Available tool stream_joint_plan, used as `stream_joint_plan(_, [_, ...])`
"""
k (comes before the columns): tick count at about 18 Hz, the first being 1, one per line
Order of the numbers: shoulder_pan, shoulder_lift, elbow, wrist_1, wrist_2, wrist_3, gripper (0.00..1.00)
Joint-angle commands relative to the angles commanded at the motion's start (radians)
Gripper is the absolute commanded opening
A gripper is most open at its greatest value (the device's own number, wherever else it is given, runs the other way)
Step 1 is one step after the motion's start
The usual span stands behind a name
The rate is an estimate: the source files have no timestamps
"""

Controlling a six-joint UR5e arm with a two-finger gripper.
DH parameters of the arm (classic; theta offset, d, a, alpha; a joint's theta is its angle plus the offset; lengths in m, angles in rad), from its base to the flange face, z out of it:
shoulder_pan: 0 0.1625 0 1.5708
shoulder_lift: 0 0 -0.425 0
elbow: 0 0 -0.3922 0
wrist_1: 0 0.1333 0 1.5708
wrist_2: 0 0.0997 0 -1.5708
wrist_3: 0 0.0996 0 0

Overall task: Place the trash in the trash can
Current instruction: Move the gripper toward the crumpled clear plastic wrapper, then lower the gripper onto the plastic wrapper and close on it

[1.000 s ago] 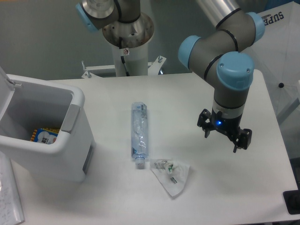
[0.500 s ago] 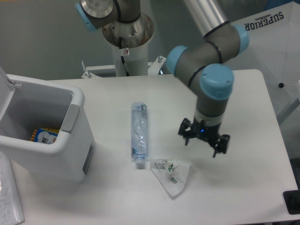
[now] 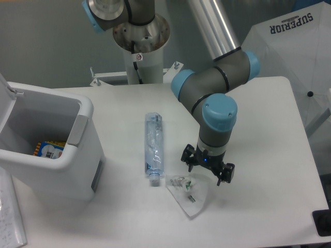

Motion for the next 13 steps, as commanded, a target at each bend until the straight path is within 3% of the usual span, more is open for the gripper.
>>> stream_joint_plan(13, [-0.011,-0.015,-0.023,-0.008,0.002,0.008,1.0])
